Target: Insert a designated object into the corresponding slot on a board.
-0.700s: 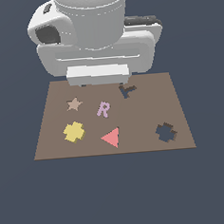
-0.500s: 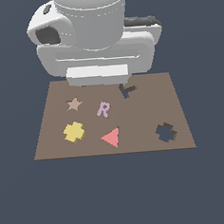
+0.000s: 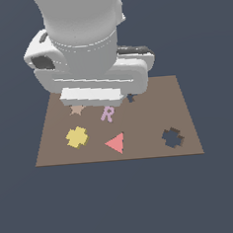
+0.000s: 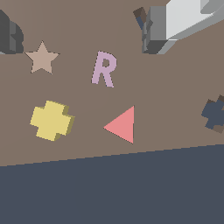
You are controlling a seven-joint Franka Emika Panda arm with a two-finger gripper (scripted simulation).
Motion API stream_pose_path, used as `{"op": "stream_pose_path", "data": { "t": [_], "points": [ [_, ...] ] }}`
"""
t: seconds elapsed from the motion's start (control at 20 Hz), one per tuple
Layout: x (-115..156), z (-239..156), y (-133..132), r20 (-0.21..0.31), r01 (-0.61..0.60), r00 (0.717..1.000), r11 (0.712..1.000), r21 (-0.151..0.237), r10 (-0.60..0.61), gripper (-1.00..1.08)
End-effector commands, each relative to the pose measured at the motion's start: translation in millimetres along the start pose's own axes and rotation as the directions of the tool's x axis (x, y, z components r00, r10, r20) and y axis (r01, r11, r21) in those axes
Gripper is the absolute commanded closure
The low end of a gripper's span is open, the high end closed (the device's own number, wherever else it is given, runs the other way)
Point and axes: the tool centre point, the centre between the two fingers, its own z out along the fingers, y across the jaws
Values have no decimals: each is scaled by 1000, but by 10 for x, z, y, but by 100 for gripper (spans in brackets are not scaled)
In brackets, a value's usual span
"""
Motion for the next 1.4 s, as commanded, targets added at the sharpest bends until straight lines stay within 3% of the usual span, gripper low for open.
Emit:
{"op": "stream_pose_path", "data": {
  "t": [0.0,0.7,1.35],
  "points": [
    [80,126,86,2,-36,999,999,0,36,-92],
    [537,896,675,15,-258,966,966,4,258,-92],
    [600,1060,790,18,-296,955,955,4,296,-92]
  ]
}}
